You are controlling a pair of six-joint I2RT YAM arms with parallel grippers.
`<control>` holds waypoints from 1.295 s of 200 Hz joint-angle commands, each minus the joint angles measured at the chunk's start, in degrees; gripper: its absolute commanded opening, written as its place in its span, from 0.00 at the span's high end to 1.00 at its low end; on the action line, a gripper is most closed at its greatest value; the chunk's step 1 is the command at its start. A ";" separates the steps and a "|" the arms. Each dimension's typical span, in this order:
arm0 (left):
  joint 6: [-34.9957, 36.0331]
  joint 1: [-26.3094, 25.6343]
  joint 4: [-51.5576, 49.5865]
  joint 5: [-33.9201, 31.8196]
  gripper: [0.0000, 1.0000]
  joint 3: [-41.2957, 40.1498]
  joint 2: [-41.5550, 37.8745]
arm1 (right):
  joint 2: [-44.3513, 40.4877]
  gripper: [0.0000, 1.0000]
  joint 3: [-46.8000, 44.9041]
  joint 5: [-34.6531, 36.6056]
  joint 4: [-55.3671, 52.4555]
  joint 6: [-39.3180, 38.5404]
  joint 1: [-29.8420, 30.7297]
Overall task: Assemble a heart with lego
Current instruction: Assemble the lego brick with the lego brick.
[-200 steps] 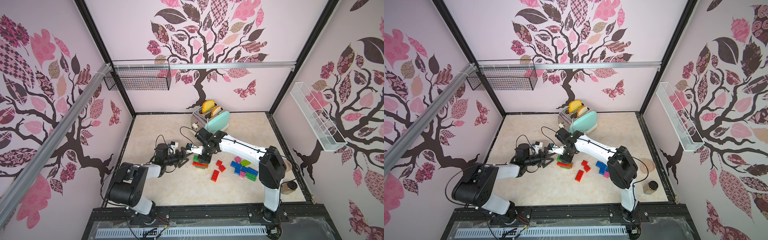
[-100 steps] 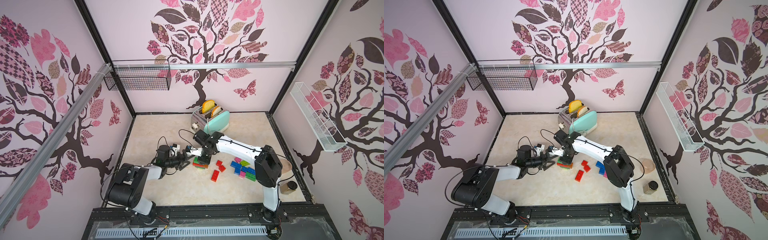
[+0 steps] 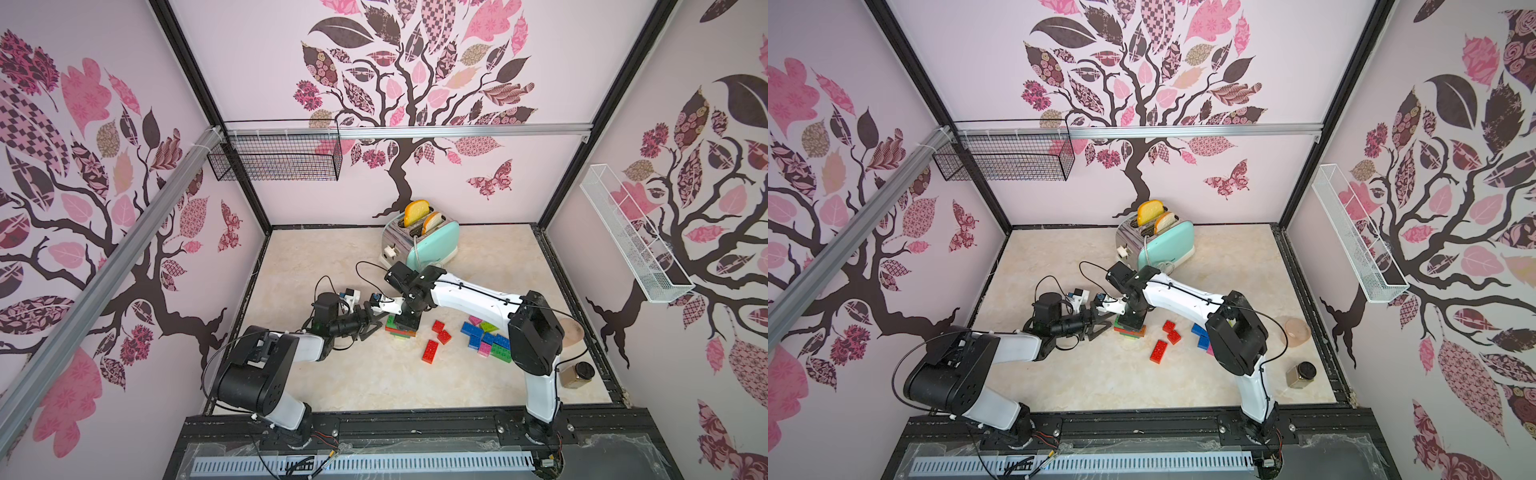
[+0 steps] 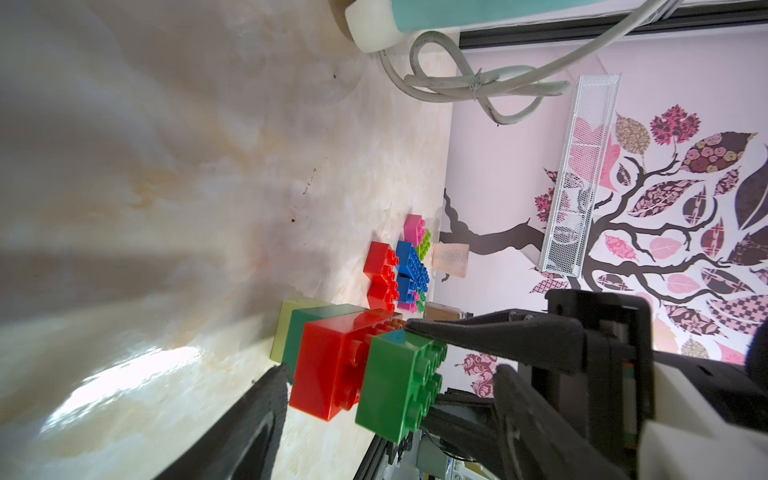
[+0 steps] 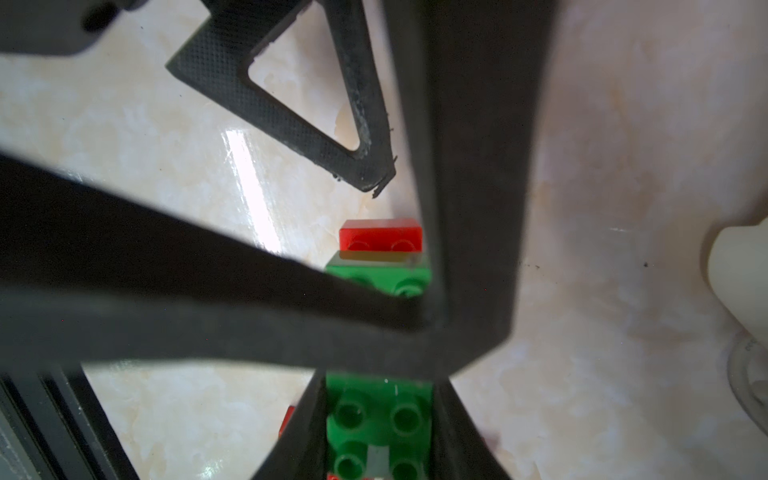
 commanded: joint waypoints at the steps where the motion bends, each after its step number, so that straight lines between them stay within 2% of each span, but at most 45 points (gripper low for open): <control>1: -3.14 0.30 11.58 2.58 0.21 -2.53 1.81 | -0.27 0.78 -0.09 -1.67 4.32 0.69 0.98; 25: -6.57 2.18 19.48 3.48 0.22 -5.04 3.59 | -0.42 0.78 -0.05 -2.12 4.37 0.92 0.71; 50: -8.13 2.86 23.98 3.66 0.26 -6.67 4.03 | -1.06 0.78 -0.05 -3.23 4.38 1.06 0.22; 81: -9.27 2.72 25.93 4.24 0.37 -6.63 4.93 | -0.70 0.78 0.01 -3.35 3.79 0.82 0.13; 113: -9.74 1.57 28.10 4.95 0.40 -6.34 7.81 | -0.81 0.78 -0.50 -3.02 3.61 0.60 0.12; 171: -8.55 0.96 27.66 4.95 0.38 -6.42 9.69 | 0.20 0.78 -0.11 -2.33 4.36 0.08 0.04; 193: -7.68 0.96 26.63 4.79 0.33 -6.30 9.90 | 0.30 0.78 -0.49 -1.68 5.14 0.43 -0.12; 259: -7.15 0.83 28.07 5.07 0.33 -5.60 13.21 | 1.24 0.78 -0.15 -0.87 4.69 0.41 -0.67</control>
